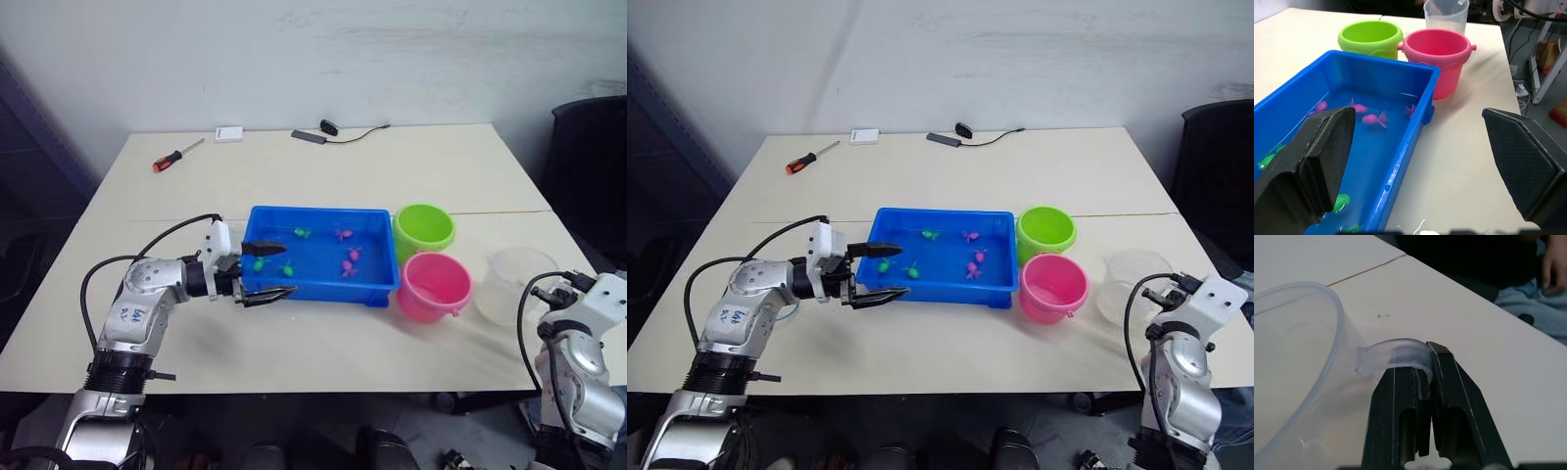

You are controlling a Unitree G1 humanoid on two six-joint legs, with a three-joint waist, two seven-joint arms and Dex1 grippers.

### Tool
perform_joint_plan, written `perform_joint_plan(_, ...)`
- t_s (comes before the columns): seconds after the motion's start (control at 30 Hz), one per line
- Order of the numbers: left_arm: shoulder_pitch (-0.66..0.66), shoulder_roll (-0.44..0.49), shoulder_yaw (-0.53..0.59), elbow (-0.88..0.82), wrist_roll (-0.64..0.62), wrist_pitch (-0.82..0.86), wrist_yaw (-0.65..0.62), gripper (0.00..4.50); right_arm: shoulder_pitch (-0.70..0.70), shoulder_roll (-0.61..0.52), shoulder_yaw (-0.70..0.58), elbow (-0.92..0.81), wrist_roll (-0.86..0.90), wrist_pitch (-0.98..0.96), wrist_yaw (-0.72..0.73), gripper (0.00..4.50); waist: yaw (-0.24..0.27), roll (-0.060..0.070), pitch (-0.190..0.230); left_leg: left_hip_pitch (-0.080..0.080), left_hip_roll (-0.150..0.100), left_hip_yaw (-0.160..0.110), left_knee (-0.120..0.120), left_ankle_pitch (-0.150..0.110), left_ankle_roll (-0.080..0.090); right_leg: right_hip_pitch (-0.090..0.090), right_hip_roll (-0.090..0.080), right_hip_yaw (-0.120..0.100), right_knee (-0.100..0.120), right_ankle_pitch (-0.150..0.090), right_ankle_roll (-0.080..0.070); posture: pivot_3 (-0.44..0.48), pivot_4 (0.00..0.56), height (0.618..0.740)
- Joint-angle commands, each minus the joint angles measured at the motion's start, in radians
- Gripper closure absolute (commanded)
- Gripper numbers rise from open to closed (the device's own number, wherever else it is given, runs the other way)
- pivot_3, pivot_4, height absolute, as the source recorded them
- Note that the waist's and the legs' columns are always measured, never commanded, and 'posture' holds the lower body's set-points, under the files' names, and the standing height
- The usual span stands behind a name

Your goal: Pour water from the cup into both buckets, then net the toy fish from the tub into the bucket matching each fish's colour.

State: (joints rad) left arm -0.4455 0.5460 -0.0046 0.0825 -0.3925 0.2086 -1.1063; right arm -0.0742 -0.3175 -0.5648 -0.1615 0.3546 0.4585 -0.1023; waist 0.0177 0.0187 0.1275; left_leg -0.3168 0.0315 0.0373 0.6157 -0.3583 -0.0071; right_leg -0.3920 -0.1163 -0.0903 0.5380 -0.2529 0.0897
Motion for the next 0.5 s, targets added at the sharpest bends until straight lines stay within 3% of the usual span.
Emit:
perform_joint_plan(0.03, -0.016, -0.007, 0.014, -0.012, -0.025, -0.013, -0.013, 0.0, 0.018, -0.06, -0.013, -0.089, 0.003, -0.022, 0.065, 4.43, -0.001, -0.001, 0.001, 0.0, 0.0, 0.0, 0.0, 0.0, 0.0, 0.0, 0.0, 0.0, 0.0, 0.0, 0.0, 0.0, 0.15, 0.74)
perform_joint_plan(0.5, -0.033, -0.062, 0.002, 0.062, -0.013, -0.076, -0.032, 0.0, 0.065, -0.309, 0.076, -0.253, -0.112, -0.009, 0.244, 4.43, 0.0, -0.003, 0.004, 0.0, 0.0, 0.003, 0.001, 0.001, -0.001, 0.0, 0.001, -0.002, -0.005, 0.001, 0.002, 0.0, 0.15, 0.74)
